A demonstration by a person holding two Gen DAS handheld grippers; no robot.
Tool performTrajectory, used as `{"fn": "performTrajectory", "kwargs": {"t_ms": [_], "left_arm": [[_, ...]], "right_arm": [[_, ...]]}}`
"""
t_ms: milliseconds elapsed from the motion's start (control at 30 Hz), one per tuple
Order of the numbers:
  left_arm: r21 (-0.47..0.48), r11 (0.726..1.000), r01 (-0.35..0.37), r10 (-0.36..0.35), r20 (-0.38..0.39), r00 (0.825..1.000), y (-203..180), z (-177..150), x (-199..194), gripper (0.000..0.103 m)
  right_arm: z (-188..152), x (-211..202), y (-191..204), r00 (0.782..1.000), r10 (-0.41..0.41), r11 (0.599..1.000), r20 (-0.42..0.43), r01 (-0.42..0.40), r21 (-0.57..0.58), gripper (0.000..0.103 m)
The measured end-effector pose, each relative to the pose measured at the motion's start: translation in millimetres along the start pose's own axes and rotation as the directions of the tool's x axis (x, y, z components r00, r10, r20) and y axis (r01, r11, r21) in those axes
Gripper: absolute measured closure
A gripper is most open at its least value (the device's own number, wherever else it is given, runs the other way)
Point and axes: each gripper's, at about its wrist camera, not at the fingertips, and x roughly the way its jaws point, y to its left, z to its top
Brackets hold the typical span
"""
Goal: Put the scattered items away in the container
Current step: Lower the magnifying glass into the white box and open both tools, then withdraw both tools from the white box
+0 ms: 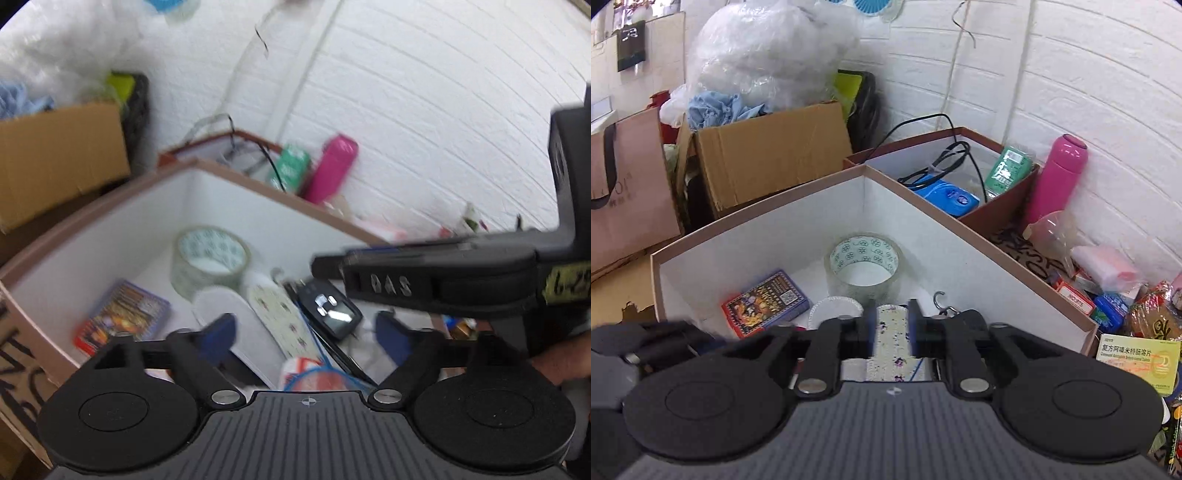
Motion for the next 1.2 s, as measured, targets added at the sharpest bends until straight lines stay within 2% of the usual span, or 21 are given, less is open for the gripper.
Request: {"fn": "performTrajectory", "kwargs": {"t_ms": [33, 100, 133, 200, 233, 333, 433, 667, 800, 900, 1067, 1200], "left_arm": [[-0.002, 1.000, -0.013, 0.013, 0.013, 1.000, 1.0, 1.6, -2.3, 0.002], [0.007, 1.000, -0.001, 0.001, 0.005, 1.000, 2.9, 3.5, -3.0, 0.000], [0.016, 1.000, 0.009, -0.009, -0.001, 1.000, 2.7, 3.5, -2.9, 0.000], [0.047, 0.999, 0.015, -0.014, -0.024, 1.000, 0.1, 2.9, -2.8, 0.000], [0.065, 0.998, 0.012, -0.009, -0.041, 0.999, -1.6, 2.6, -2.5, 0.000], [0.100, 0.995, -0.007, 0.016, -0.087, 0.996, -6.0, 0.7, -1.9, 0.000], [0.077, 0.997, -0.022, 0.032, -0.133, 0.991, -5.1, -1.4, -4.0, 0.000], [0.113, 0.992, -0.046, 0.060, -0.128, 0.990, -6.3, -4.0, -31.7, 0.000], [0.174, 0.980, -0.095, 0.115, -0.105, 0.988, -15.6, -6.2, -51.7, 0.000], [0.169, 0.977, -0.126, 0.145, -0.104, 0.984, -17.0, -7.0, -63.3, 0.000], [0.131, 0.974, -0.187, 0.204, -0.135, 0.970, -13.4, -8.5, -74.0, 0.000], [0.144, 0.971, -0.192, 0.213, -0.142, 0.967, -17.0, -12.8, -78.4, 0.000]], "right_arm": [[-1.8, -1.5, -2.2, 1.000, -0.011, 1.000, 0.006, 0.011, 0.005, 0.056], [-5.6, -6.3, -6.2, 0.999, -0.030, 0.999, 0.026, 0.030, 0.021, 0.035], [-7.6, -8.5, -7.7, 0.999, -0.036, 0.999, 0.032, 0.036, 0.028, 0.030], [-12.7, -13.3, -9.5, 0.998, -0.049, 0.998, 0.045, 0.048, 0.033, 0.006], [-15.5, -15.8, -9.6, 0.997, -0.052, 0.998, 0.050, 0.051, 0.034, 0.003], [-23.0, -24.5, -9.9, 0.999, -0.032, 0.998, 0.044, 0.029, 0.048, 0.001], [-28.7, -35.0, -12.1, 0.999, 0.002, 0.996, 0.041, -0.005, 0.093, 0.001], [-44.5, -72.6, -17.3, 0.997, -0.012, 0.984, 0.070, -0.001, 0.180, 0.000], [-58.4, -91.7, -15.6, 0.997, -0.035, 0.971, 0.065, 0.018, 0.239, 0.000], [-66.0, -107.5, -12.5, 0.997, -0.054, 0.960, 0.061, 0.036, 0.277, 0.000], [-81.0, -128.3, 0.0, 0.998, -0.060, 0.970, 0.031, 0.051, 0.237, 0.000], [-102.4, -127.7, 15.9, 0.999, -0.024, 0.981, -0.030, 0.029, 0.193, 0.000]]}}
